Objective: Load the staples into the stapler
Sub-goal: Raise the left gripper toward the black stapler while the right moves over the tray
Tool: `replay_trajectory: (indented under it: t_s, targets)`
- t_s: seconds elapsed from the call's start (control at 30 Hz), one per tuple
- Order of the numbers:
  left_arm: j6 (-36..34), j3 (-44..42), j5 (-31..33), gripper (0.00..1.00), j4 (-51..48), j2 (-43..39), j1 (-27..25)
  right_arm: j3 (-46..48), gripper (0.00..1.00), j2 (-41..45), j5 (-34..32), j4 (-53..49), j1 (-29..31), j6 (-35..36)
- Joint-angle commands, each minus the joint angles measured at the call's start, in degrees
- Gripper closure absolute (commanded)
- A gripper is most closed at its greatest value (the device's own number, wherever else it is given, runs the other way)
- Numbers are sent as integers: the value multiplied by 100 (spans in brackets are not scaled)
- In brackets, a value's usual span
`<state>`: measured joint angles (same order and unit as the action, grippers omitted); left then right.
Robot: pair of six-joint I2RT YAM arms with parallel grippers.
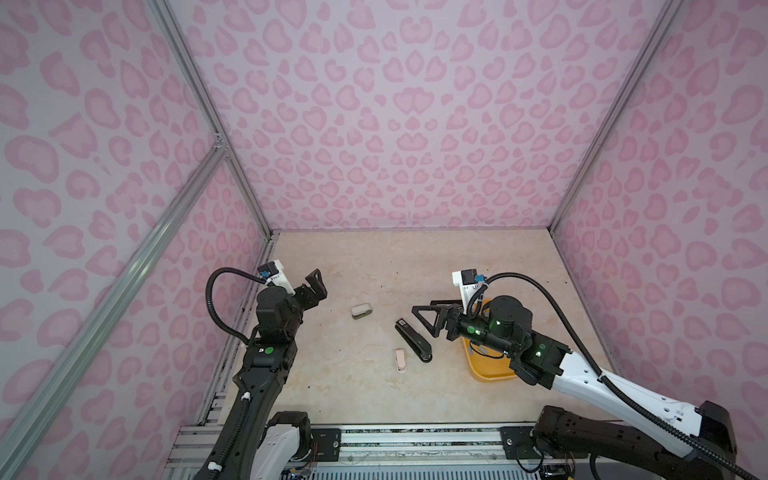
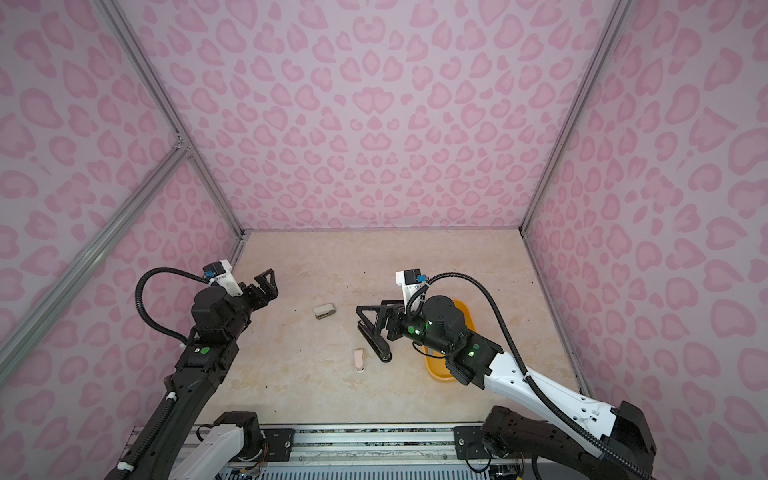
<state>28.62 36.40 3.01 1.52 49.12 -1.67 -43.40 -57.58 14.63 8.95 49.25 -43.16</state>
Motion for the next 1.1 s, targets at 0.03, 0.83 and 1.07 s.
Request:
replay_trajectory:
  t_s: [0.03,0.83,1.07]
  targets:
    - [342,477,-818,2,-368,351,13,291,2,333,-21,450,-101,-155]
    - [-2281,2632,-2503,0,-561,514,-1002,1051,2,1293,-950,-323,-804,717]
    - [-4206,2706,-3153,8,-664,794,-1085,1437,2,2157,-1762,-1332,-1311,2289]
